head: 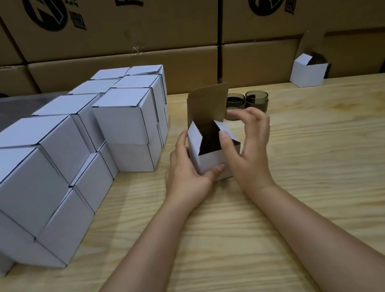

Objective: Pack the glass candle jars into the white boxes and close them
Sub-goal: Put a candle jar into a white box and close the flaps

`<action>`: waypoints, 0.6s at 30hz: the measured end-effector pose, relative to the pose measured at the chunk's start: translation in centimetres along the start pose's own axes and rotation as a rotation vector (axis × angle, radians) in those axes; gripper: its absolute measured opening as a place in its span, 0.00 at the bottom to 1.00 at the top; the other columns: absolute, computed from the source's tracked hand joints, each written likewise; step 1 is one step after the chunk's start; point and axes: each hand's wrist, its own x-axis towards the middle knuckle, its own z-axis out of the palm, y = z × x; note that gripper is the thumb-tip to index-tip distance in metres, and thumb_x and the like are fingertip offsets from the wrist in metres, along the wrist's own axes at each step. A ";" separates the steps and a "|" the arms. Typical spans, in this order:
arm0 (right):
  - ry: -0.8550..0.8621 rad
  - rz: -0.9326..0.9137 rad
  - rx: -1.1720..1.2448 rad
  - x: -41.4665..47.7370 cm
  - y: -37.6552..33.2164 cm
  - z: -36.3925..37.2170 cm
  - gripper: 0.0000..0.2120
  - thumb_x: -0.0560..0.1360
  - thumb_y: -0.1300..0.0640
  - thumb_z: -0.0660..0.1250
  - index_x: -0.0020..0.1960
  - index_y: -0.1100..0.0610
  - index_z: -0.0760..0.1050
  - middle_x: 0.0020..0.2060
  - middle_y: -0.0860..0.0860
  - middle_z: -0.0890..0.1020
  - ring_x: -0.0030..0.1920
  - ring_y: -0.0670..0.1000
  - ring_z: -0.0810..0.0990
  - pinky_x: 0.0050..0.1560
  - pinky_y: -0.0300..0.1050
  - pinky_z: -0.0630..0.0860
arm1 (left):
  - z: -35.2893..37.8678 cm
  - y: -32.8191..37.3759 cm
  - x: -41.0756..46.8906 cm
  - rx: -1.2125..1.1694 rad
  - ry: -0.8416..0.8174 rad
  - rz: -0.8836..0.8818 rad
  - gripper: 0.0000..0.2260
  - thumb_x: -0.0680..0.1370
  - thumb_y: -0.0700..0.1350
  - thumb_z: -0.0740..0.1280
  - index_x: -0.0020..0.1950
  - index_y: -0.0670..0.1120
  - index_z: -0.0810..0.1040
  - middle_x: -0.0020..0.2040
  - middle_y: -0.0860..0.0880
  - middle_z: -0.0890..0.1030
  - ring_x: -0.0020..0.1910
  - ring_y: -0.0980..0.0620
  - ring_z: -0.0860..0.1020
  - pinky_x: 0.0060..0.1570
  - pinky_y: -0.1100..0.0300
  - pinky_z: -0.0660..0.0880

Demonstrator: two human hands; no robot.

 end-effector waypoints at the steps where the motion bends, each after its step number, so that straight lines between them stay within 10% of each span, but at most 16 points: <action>1: -0.037 0.059 0.064 0.1 0.3 0.1 0.11 0.75 0.55 0.63 0.57 0.52 0.74 0.59 0.52 0.67 0.62 0.46 0.66 0.61 0.30 0.62 | 0.0 0.0 0.0 -0.002 0.000 0.004 0.46 0.62 0.55 0.76 0.74 0.63 0.53 0.62 0.49 0.71 0.61 0.47 0.74 0.61 0.45 0.73; 14: 0.122 0.338 0.206 1.2 2.1 0.5 0.12 0.80 0.61 0.52 0.44 0.49 0.69 0.40 0.40 0.74 0.39 0.29 0.73 0.40 0.24 0.66 | 0.1 -0.6 0.4 0.039 0.009 0.021 0.46 0.66 0.53 0.78 0.75 0.62 0.51 0.62 0.51 0.69 0.63 0.49 0.71 0.65 0.45 0.69; 18: 0.033 0.465 0.201 1.5 3.0 0.2 0.15 0.77 0.65 0.53 0.40 0.48 0.71 0.44 0.44 0.76 0.46 0.42 0.74 0.51 0.51 0.75 | -0.1 -0.7 0.5 -0.032 0.007 0.022 0.45 0.65 0.52 0.78 0.74 0.62 0.54 0.63 0.50 0.70 0.61 0.50 0.73 0.62 0.46 0.73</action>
